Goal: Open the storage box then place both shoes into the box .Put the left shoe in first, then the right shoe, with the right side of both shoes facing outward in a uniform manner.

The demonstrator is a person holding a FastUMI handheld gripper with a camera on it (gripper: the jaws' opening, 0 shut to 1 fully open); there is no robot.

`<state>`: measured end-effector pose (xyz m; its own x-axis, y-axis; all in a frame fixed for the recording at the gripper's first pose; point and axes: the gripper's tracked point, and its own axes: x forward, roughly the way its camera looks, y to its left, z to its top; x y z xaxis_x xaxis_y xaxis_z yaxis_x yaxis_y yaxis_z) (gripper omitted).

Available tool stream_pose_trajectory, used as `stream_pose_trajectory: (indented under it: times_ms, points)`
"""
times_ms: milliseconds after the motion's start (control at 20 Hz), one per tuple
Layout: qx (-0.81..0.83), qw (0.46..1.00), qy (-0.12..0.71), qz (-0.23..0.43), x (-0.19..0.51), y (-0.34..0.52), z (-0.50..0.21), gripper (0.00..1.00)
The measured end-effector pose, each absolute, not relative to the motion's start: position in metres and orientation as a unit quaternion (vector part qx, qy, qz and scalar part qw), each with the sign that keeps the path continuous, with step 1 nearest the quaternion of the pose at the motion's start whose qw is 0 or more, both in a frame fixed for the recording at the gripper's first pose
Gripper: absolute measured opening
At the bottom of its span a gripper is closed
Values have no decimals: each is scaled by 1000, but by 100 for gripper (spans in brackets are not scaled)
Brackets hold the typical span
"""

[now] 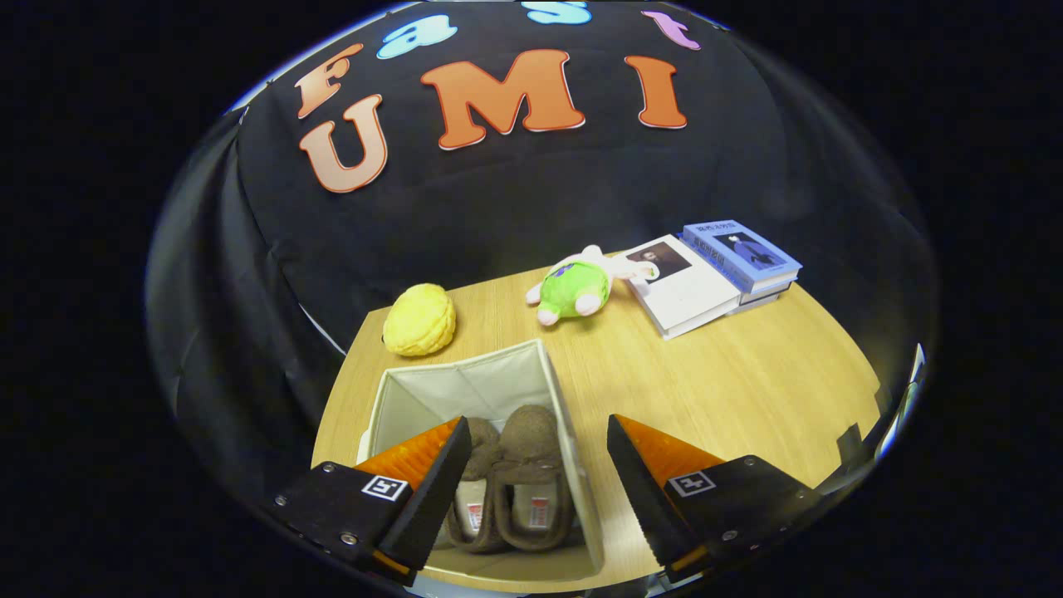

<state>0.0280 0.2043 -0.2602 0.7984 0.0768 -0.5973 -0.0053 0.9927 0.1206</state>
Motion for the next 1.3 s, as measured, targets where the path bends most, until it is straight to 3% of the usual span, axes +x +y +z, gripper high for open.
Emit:
stream_pose_trajectory:
  times_ms: [700, 1300]
  points:
    - [25, 983, 181, -24, 56, -10, -106, 98]
    - [40, 985, 157, -51, 50, -84, -93, 98]
